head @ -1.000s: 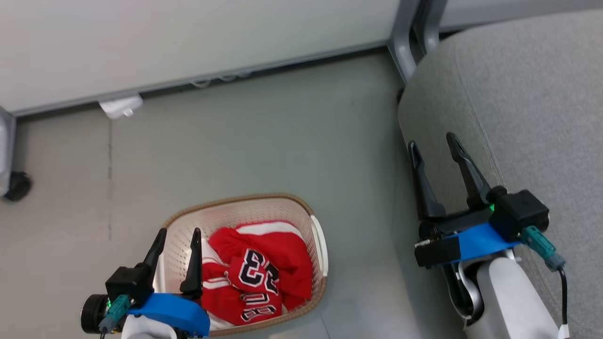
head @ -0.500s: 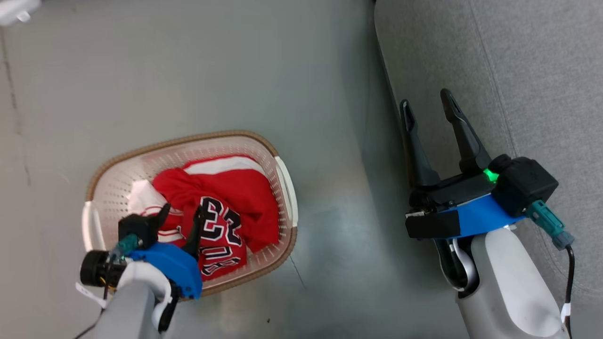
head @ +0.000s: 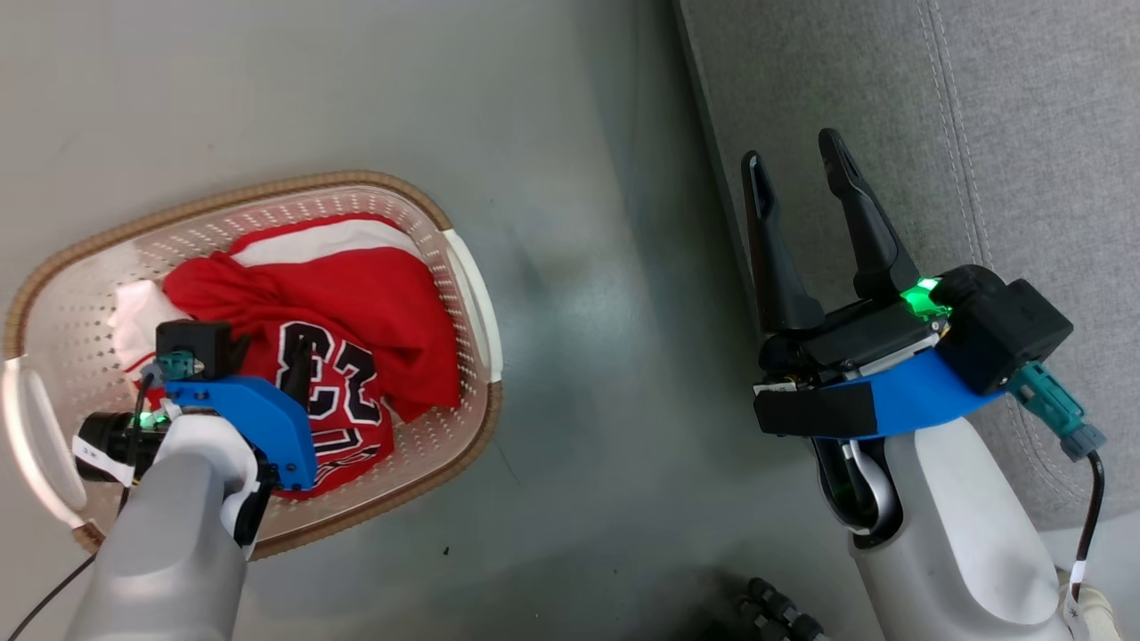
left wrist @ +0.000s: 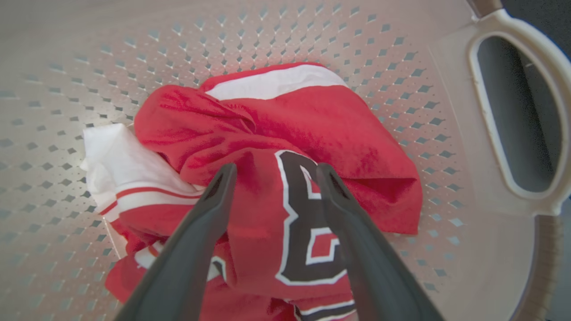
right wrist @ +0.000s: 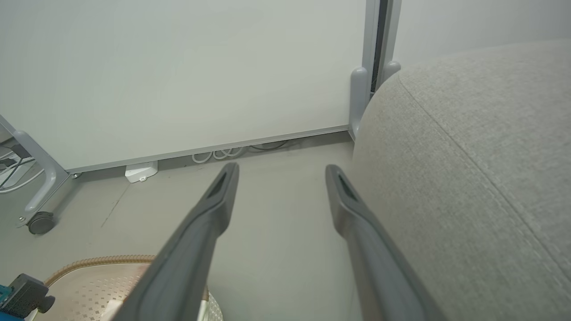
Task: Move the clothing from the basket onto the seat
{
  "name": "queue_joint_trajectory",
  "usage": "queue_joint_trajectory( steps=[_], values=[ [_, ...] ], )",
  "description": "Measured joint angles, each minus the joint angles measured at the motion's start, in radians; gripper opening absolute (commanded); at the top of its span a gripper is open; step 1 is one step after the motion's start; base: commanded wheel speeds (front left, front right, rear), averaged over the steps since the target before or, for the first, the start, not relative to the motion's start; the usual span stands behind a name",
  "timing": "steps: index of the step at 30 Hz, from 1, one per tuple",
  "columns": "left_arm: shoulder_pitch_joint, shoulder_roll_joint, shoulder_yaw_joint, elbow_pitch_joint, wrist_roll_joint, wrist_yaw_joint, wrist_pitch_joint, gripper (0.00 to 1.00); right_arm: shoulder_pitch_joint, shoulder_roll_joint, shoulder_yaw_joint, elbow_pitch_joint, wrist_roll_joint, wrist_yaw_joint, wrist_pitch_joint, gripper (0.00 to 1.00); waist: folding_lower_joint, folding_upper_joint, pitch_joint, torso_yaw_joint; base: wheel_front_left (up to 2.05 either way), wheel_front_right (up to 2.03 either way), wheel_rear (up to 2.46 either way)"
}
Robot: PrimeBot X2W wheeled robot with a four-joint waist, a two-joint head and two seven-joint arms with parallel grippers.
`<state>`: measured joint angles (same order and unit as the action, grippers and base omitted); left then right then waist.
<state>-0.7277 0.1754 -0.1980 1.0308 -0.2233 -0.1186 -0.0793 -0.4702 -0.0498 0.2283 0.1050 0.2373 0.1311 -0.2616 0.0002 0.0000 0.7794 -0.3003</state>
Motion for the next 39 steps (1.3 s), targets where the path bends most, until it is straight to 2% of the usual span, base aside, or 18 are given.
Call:
queue_joint_trajectory(
  steps=[11, 12, 13, 14, 29, 39],
  values=[
    [-0.043, 0.035, 0.008, 0.107, -0.025, 0.013, 0.064, 1.00, 0.004, 0.000, 0.010, -0.025, 0.037, 0.000, 0.000, 1.00, -0.0001, 0.0000, 0.061, -0.056, 0.00, 0.00, 0.00],
    [-0.044, 0.035, 0.007, 0.115, -0.027, 0.015, 0.069, 0.71, 0.004, 0.000, 0.010, -0.026, 0.038, 0.000, 0.000, 1.00, -0.0001, 0.0000, 0.063, -0.059, 0.00, 0.00, 0.00],
    [-0.044, 0.036, 0.004, 0.122, -0.026, 0.016, 0.069, 0.21, 0.004, 0.000, 0.010, -0.027, 0.038, 0.000, 0.000, 1.00, -0.0001, 0.0000, 0.065, -0.062, 0.00, 0.00, 0.00],
    [-0.045, 0.036, 0.003, 0.128, -0.027, 0.016, 0.074, 0.00, 0.004, 0.000, 0.011, -0.028, 0.038, 0.000, 0.000, 1.00, -0.0001, 0.0000, 0.066, -0.064, 0.00, 0.00, 0.00],
    [-0.071, 0.032, -0.017, 0.172, -0.041, 0.013, 0.077, 0.00, 0.004, 0.000, 0.011, -0.026, 0.046, 0.000, -0.002, 1.00, -0.0002, 0.0000, 0.062, -0.058, 0.00, 0.00, 0.00],
    [-0.069, -0.012, -0.035, 0.185, -0.058, 0.008, 0.019, 0.00, 0.004, 0.001, -0.002, 0.013, 0.014, 0.000, -0.002, 1.00, -0.0002, 0.0000, -0.033, -0.026, 0.00, 0.00, 0.00]
  ],
)
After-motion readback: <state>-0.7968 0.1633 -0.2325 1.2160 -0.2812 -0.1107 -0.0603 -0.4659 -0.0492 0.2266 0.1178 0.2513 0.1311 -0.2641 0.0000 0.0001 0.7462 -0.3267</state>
